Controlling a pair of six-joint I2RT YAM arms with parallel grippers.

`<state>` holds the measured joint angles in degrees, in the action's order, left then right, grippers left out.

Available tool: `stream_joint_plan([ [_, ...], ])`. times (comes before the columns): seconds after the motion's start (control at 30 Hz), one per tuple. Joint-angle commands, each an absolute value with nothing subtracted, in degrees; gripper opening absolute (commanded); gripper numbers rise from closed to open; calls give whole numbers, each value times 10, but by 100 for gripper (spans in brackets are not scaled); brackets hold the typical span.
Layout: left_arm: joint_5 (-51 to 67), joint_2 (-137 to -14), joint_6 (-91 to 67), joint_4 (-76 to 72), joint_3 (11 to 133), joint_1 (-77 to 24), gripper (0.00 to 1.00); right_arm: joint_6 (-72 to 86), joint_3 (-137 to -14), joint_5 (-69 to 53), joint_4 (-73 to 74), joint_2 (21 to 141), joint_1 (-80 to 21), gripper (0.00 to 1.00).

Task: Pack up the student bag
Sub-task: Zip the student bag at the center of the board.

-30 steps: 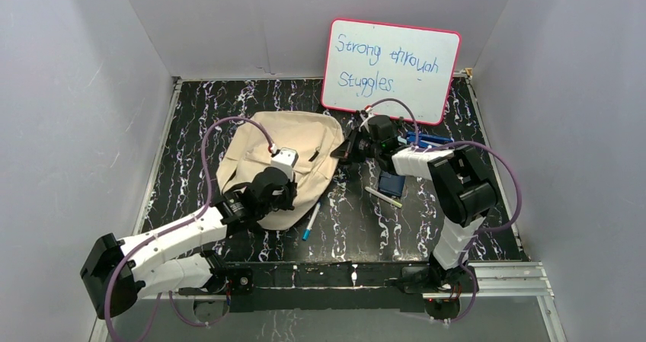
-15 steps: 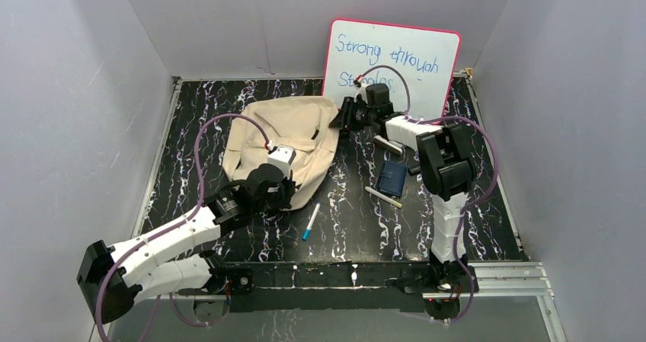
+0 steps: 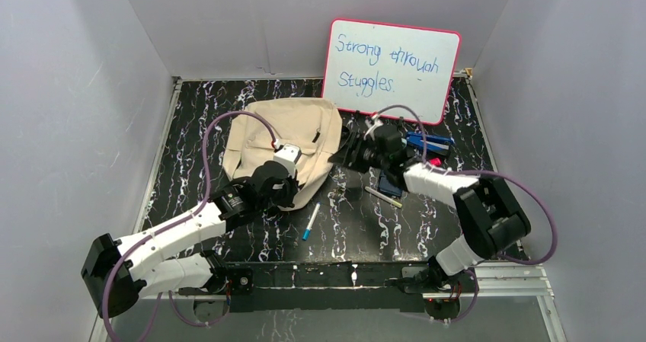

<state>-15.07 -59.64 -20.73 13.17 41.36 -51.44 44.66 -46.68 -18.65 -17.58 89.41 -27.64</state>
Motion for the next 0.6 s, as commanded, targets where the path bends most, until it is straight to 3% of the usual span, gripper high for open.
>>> stream_joint_plan([
  [0.0,-154,-600,-196,124,439,-515,0,580,-405,-94,-278,825,-378,62],
  [0.17,-150,-592,-198,120,434,-515,0,644,-405,-7,-259,817,-422,65],
  [0.57,-144,-594,-195,113,433,-515,0,732,-413,-39,-284,881,-452,67],
])
